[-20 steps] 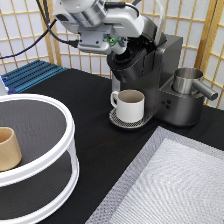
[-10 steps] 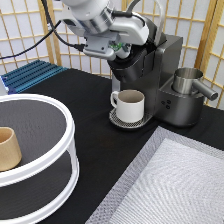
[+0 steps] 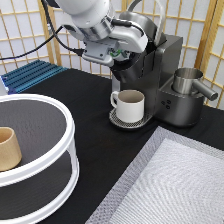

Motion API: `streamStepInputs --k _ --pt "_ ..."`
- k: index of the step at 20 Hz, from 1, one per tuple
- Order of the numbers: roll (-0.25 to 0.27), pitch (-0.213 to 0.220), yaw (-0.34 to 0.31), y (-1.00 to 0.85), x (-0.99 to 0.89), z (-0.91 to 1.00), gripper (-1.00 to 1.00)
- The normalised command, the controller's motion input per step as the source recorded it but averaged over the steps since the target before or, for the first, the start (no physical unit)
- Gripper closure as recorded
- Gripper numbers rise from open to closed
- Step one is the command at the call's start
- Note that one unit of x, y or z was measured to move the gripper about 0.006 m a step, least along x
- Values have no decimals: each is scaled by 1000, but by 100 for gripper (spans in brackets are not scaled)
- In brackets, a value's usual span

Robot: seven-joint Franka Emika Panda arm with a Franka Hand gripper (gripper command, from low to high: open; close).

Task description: Make coffee

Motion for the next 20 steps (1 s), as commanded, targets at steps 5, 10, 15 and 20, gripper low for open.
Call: streamStepInputs --k 5,10,15,20 --pt "-45 18 -38 212 99 53 -100" --pt "-75 -1 -42 160 76 105 -100" --pt "-127 -20 -49 255 59 145 -100" --pt "-89 -20 -61 -269 -134 136 -100"
